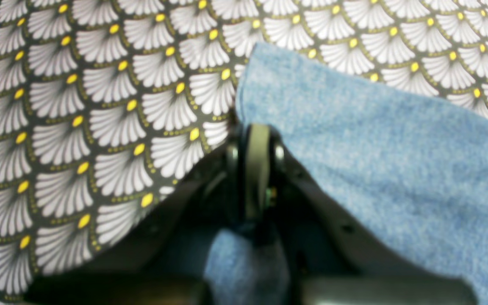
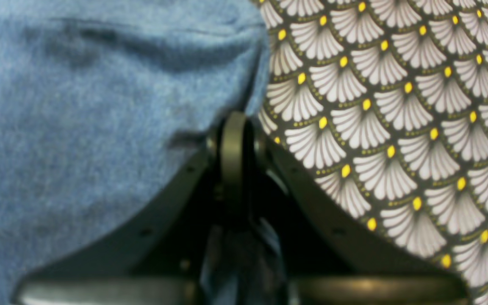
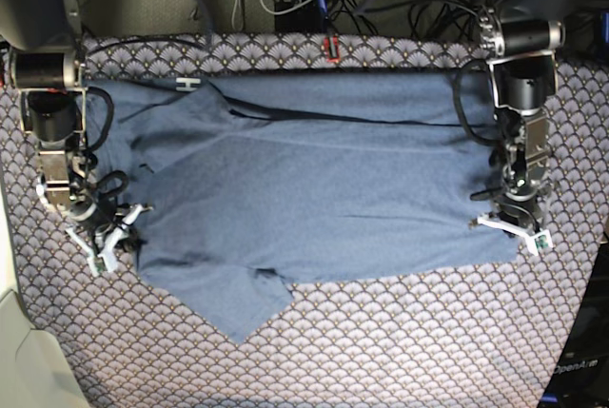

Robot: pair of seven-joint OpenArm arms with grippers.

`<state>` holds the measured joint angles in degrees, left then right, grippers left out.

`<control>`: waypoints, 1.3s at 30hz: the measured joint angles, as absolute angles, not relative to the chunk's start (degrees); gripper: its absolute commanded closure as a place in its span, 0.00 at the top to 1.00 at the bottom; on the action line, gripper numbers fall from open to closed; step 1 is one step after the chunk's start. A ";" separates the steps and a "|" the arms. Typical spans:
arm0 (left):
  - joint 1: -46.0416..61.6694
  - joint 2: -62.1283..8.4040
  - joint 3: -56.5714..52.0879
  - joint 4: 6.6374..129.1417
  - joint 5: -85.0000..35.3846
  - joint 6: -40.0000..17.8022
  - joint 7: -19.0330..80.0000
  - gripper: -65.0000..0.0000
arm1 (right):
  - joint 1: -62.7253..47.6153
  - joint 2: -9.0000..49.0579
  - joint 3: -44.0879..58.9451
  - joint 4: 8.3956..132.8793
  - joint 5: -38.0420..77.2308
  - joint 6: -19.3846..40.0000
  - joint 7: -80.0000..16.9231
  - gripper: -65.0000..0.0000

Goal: Fold the T-shirt properly
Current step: 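Lift the hem with both grippers and fold it over toward the collar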

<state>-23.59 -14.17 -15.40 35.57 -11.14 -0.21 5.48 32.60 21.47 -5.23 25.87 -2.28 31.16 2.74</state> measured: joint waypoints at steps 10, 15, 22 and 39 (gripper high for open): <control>-16.80 -13.47 -15.59 52.86 -11.46 -0.03 14.00 0.01 | 20.27 23.81 -4.99 52.77 -3.07 31.68 -8.25 0.00; -13.67 -13.65 -15.68 60.29 -11.62 -0.21 15.00 0.01 | 14.44 23.53 -0.91 63.26 -2.92 31.92 -11.03 0.00; -9.26 -13.67 -15.66 64.82 -11.81 -0.21 14.96 0.01 | 7.77 23.77 7.33 74.85 -2.70 34.92 -13.65 0.00; -4.47 -13.45 -22.76 64.99 -12.01 -1.37 15.64 0.01 | -5.06 23.29 18.15 78.76 -2.48 40.91 -14.15 0.00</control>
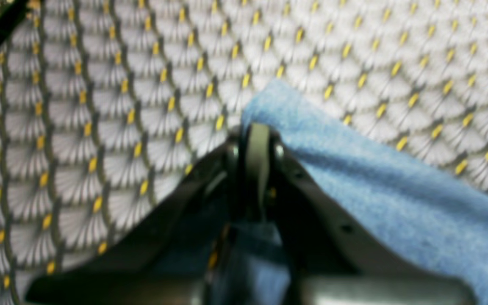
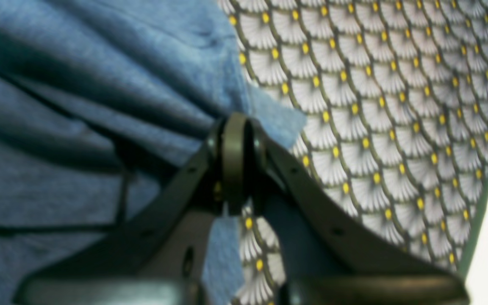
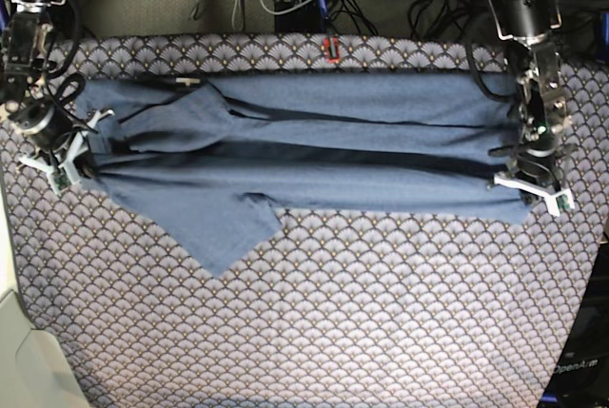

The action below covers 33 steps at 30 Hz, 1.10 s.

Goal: Fold the T-shirt properly
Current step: 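Lift the hem with both grippers and fold it over toward the collar, then lower the hem and release with both grippers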

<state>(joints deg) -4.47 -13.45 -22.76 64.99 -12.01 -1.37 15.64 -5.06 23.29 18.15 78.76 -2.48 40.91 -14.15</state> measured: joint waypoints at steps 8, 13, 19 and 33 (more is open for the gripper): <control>2.68 -13.26 -22.72 72.23 -11.94 -1.17 15.81 0.01 | -11.22 23.31 18.98 82.37 -1.98 40.71 -14.11 0.00; 5.13 -13.34 -22.74 75.44 -12.01 -1.13 14.98 0.01 | -13.41 23.75 19.09 85.23 0.69 40.62 -13.72 0.00; 8.54 -13.30 -22.74 75.94 -11.97 -1.10 15.62 0.01 | -15.35 23.64 19.09 85.19 0.71 40.66 -13.93 0.00; 12.36 -13.69 -22.74 81.80 -18.28 -0.67 21.26 0.01 | -19.27 23.66 20.99 88.16 0.73 40.69 -13.93 0.00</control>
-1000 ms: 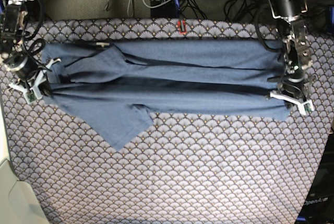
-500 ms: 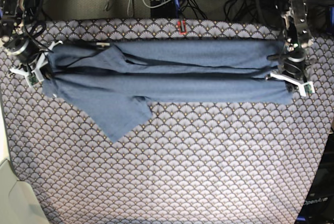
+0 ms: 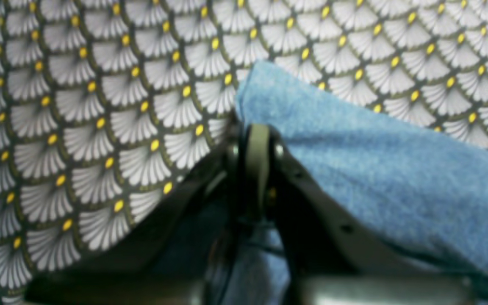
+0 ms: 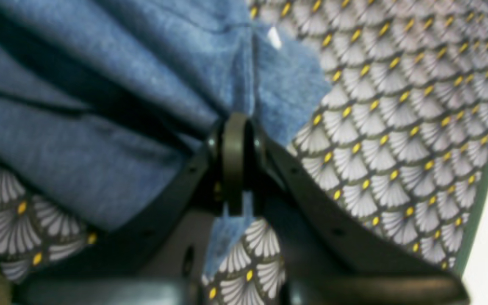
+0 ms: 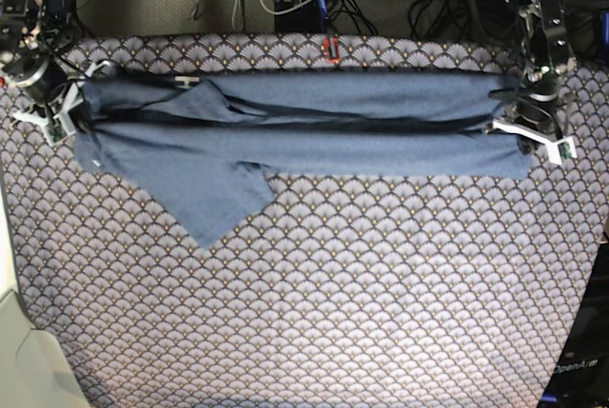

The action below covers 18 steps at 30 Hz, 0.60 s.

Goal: Fold the T-shirt properly
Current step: 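Lower the hem and release with both grippers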

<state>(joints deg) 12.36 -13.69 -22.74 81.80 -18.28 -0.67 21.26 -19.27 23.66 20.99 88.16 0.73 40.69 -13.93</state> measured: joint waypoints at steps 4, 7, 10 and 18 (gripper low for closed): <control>12.36 -13.65 -22.74 81.78 -18.28 -0.67 21.71 0.01 | -20.23 23.68 20.97 88.18 0.75 40.66 -13.74 0.00; 12.36 -13.65 -22.74 81.80 -18.28 -0.67 21.71 0.02 | -20.49 23.66 20.97 88.01 0.75 40.66 -13.96 0.00; 12.36 -13.69 -22.74 81.80 -18.26 -0.67 21.71 0.09 | -20.49 23.68 20.97 87.96 0.75 40.66 -13.96 0.00; 13.06 -13.89 -22.79 81.78 -17.89 -0.64 21.67 0.42 | -20.49 23.68 20.99 87.92 0.69 40.66 -14.59 0.21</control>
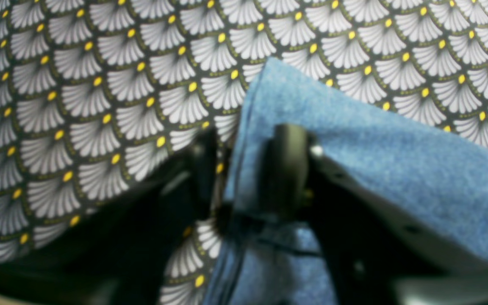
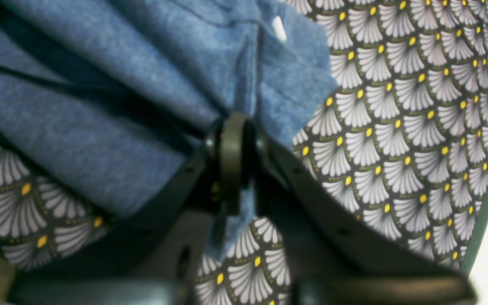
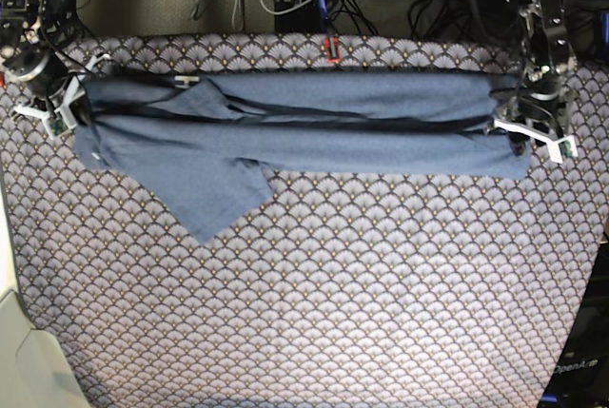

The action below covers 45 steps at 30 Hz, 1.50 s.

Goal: Fold the T-shirt properly
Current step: 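Lower the hem and release with both grippers, then move the right gripper to the hanging sleeve and grasp it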

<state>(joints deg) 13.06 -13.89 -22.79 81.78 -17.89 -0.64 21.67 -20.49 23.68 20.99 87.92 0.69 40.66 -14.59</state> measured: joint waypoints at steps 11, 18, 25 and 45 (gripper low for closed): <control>14.55 -13.93 -22.79 81.76 -18.28 -0.64 21.85 0.43 | -20.47 23.79 20.97 87.79 0.69 40.64 -18.41 0.40; 14.48 -13.63 -22.79 81.76 -18.28 -0.64 21.65 0.43 | -19.90 23.79 20.99 87.77 0.67 40.64 -18.41 0.40; 15.25 -13.65 -22.65 81.76 -18.33 -0.64 20.95 0.43 | -18.13 24.95 26.72 90.98 0.45 40.25 -18.24 0.41; 15.84 -13.04 -22.46 81.76 -18.52 -0.64 20.08 0.43 | 11.51 20.67 1.13 85.49 5.06 40.03 -34.24 0.41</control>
